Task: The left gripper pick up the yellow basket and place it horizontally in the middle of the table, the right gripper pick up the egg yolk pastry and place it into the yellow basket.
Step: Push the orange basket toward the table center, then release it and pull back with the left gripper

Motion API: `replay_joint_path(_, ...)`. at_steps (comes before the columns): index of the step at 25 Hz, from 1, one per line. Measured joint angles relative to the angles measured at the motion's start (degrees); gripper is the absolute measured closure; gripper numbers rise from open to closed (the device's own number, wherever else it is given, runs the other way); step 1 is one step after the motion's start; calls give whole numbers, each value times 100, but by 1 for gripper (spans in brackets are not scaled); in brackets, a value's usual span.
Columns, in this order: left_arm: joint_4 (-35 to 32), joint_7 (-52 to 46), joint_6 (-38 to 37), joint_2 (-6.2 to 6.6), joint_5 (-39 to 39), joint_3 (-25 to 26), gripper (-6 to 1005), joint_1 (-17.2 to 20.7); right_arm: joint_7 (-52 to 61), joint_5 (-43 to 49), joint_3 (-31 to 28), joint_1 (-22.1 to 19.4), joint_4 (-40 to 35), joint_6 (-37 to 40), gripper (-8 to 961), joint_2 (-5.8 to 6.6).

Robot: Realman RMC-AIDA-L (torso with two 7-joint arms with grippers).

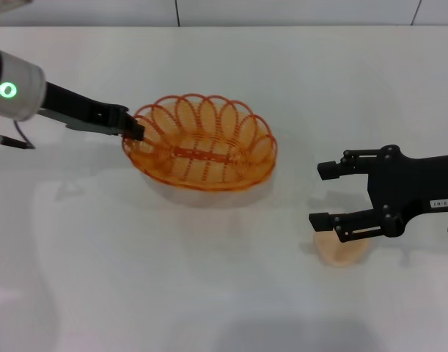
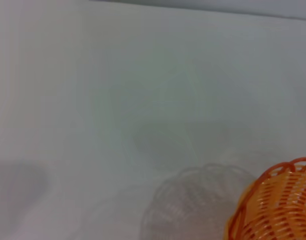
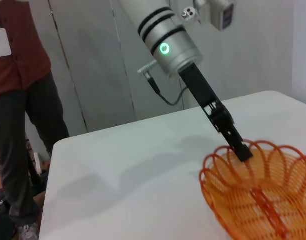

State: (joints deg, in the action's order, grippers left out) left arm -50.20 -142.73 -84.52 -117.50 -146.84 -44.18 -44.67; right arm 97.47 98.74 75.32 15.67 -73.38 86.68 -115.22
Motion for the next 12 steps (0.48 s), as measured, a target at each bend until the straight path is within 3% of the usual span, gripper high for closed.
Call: replay_joint_path(12,549,50,549,-130,121,-98,861,-163,4,-5,0,-3,-13,13,162,0)
